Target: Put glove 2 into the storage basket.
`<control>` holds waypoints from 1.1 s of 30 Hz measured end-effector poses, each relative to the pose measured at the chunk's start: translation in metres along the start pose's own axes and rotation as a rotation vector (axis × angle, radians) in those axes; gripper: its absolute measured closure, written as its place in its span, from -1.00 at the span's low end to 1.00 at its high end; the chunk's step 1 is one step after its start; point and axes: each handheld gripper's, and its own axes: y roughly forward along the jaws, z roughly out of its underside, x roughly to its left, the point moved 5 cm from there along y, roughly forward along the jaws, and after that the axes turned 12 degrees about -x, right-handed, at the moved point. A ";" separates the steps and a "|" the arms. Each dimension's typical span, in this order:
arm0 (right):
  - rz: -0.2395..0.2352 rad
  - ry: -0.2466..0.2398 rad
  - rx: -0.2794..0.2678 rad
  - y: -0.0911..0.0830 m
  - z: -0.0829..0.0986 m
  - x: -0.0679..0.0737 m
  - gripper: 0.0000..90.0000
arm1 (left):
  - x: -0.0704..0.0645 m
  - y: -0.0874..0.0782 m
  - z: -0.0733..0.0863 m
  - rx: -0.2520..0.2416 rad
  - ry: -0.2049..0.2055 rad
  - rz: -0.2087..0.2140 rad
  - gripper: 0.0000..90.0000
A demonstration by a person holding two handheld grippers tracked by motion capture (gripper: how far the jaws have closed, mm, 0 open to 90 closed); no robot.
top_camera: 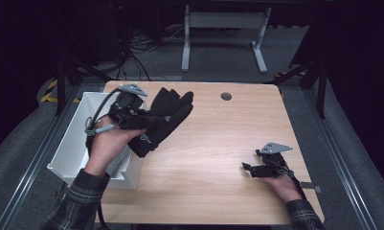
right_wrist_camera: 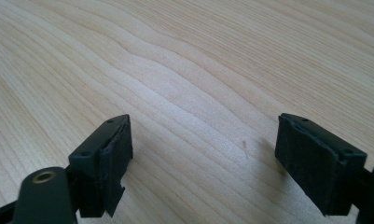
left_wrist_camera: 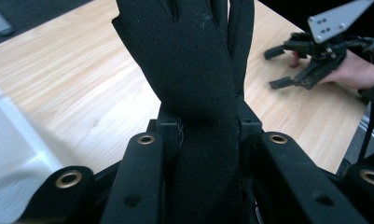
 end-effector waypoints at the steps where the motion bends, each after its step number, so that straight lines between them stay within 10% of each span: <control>1: 0.000 0.000 0.000 0.000 0.000 0.000 -0.56 | 0.005 -0.006 0.002 -0.005 -0.010 -0.012 0.60; 14: 0.003 0.003 0.000 0.000 0.000 0.000 -0.57 | 0.086 -0.052 0.059 -0.009 -0.203 -0.185 0.60; 26: 0.004 0.005 -0.001 0.001 0.000 0.000 -0.57 | 0.118 -0.005 0.115 0.099 -0.337 -0.188 0.59; 33: 0.005 0.004 0.001 0.001 0.000 0.000 -0.57 | 0.133 0.007 0.129 0.144 -0.324 -0.295 0.19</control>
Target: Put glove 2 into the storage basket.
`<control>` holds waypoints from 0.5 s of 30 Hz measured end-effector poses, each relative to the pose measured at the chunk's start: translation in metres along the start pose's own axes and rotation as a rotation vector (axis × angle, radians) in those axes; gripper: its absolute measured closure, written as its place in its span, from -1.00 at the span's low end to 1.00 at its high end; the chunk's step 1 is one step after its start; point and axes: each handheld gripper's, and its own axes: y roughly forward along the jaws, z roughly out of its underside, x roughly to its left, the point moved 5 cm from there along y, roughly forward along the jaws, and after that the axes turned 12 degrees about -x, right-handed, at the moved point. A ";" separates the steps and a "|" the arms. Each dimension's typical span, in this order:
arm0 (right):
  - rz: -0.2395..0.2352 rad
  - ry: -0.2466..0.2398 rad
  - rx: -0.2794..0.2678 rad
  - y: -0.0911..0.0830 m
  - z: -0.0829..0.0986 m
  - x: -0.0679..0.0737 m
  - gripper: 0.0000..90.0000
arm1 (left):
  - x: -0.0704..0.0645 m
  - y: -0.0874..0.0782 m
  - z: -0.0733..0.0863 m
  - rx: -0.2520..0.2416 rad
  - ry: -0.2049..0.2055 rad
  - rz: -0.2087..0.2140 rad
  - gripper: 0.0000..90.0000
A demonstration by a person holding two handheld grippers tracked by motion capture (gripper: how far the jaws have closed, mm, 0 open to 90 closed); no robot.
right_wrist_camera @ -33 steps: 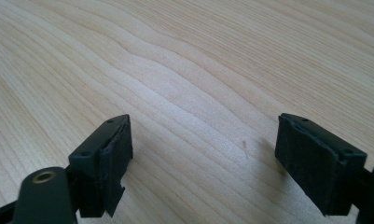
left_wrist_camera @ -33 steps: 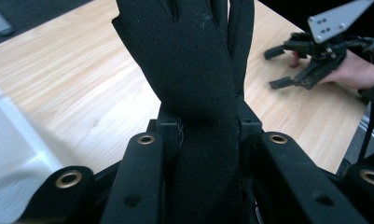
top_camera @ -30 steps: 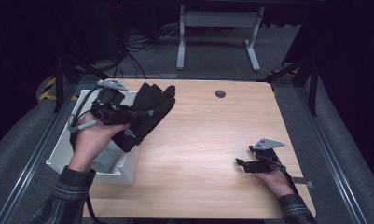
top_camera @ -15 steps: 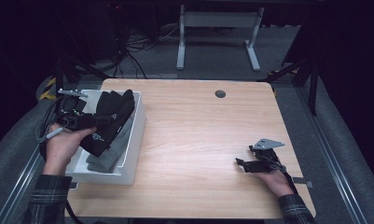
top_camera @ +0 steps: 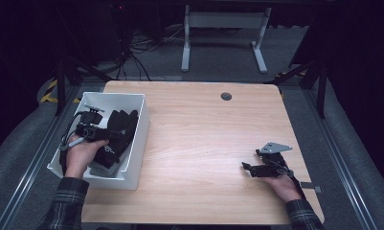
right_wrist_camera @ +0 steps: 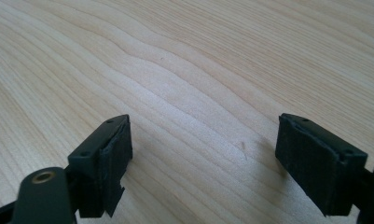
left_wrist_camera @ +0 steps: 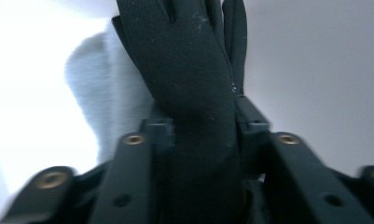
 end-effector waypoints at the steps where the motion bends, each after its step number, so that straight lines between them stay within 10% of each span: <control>1: 0.001 0.000 0.000 0.000 0.000 0.000 -0.57 | 0.002 -0.001 -0.001 -0.003 -0.001 -0.018 0.06; 7: 0.002 0.001 0.000 0.000 0.000 0.000 -0.57 | 0.002 -0.012 -0.010 -0.061 0.003 -0.056 -0.29; 15: 0.002 0.002 -0.001 0.000 0.000 0.000 -0.57 | -0.028 -0.030 -0.030 -0.157 0.056 0.028 -0.35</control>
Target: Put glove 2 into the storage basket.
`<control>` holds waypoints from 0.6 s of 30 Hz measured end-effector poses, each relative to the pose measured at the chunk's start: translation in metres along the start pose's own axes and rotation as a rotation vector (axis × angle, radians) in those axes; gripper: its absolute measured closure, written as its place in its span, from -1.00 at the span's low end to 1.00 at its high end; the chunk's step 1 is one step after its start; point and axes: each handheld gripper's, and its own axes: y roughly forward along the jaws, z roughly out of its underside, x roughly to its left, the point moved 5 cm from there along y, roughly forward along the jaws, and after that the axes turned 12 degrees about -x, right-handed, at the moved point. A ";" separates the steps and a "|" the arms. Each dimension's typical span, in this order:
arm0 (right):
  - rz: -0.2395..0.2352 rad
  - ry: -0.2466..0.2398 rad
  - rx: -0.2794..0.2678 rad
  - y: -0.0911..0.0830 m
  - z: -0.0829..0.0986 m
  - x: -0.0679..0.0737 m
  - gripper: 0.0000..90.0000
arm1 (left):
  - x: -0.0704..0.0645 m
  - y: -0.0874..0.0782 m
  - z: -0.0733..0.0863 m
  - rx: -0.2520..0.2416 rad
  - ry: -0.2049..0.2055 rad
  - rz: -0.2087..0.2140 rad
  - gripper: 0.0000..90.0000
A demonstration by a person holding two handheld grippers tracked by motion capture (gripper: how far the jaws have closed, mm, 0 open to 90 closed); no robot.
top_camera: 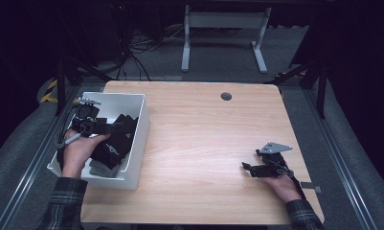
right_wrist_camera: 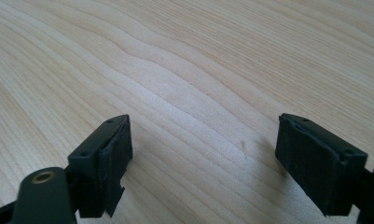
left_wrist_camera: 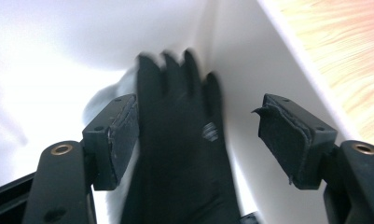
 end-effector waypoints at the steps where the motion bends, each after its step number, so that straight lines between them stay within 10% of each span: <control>1: 0.000 0.000 0.000 0.000 0.000 0.000 -0.57 | -0.009 -0.001 -0.004 -0.010 0.014 0.026 -0.36; 18: 0.000 0.000 0.000 0.000 0.000 0.000 -0.57 | -0.117 0.028 -0.016 -0.043 0.153 0.255 -0.41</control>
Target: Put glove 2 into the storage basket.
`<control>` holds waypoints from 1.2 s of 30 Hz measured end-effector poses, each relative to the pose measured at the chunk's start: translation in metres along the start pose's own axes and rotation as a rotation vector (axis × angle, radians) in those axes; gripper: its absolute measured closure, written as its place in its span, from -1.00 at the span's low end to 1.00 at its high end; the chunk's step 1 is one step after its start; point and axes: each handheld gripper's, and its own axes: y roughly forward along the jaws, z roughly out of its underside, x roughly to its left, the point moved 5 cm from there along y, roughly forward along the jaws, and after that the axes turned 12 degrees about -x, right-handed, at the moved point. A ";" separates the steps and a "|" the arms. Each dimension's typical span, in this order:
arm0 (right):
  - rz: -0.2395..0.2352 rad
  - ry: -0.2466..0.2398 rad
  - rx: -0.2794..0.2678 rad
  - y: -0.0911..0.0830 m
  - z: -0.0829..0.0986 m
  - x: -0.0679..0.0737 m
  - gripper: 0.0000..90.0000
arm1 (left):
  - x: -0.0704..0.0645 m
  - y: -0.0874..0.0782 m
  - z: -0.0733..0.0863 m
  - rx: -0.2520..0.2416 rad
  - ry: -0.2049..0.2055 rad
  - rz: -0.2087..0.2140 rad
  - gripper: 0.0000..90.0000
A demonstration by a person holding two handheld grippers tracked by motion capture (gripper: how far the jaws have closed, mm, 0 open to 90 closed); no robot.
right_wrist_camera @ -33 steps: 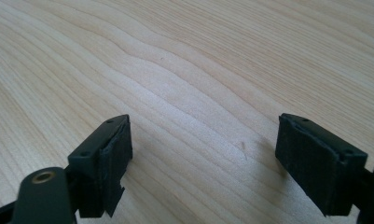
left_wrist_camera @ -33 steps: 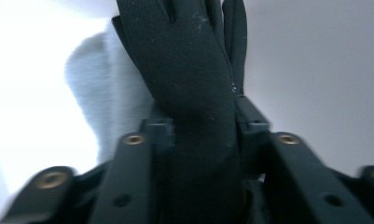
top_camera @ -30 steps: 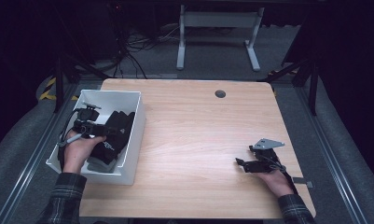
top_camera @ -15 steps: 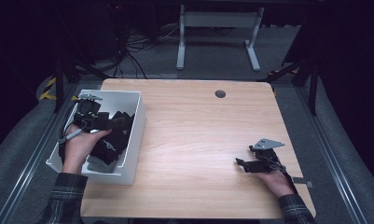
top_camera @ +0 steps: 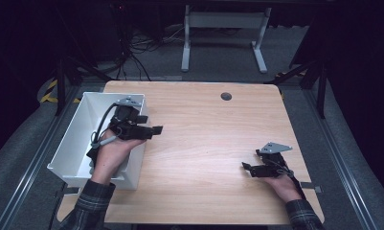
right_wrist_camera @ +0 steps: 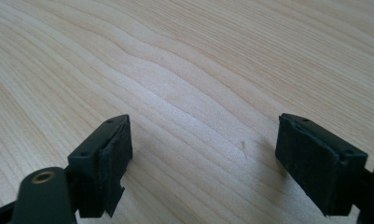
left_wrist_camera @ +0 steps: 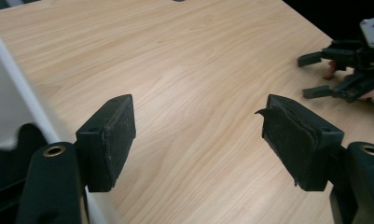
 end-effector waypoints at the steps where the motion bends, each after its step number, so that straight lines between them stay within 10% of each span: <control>1: 0.000 0.000 0.000 0.000 0.000 0.000 -0.57 | -0.005 0.004 0.000 0.006 0.009 0.010 -0.41; 13: -0.003 -0.002 0.000 0.000 0.000 0.000 -0.58 | -0.041 0.050 0.016 0.048 0.060 0.082 -0.46; 36: -0.004 -0.003 0.001 0.000 0.000 0.000 -0.58 | -0.057 0.107 0.073 0.152 0.143 0.079 -0.63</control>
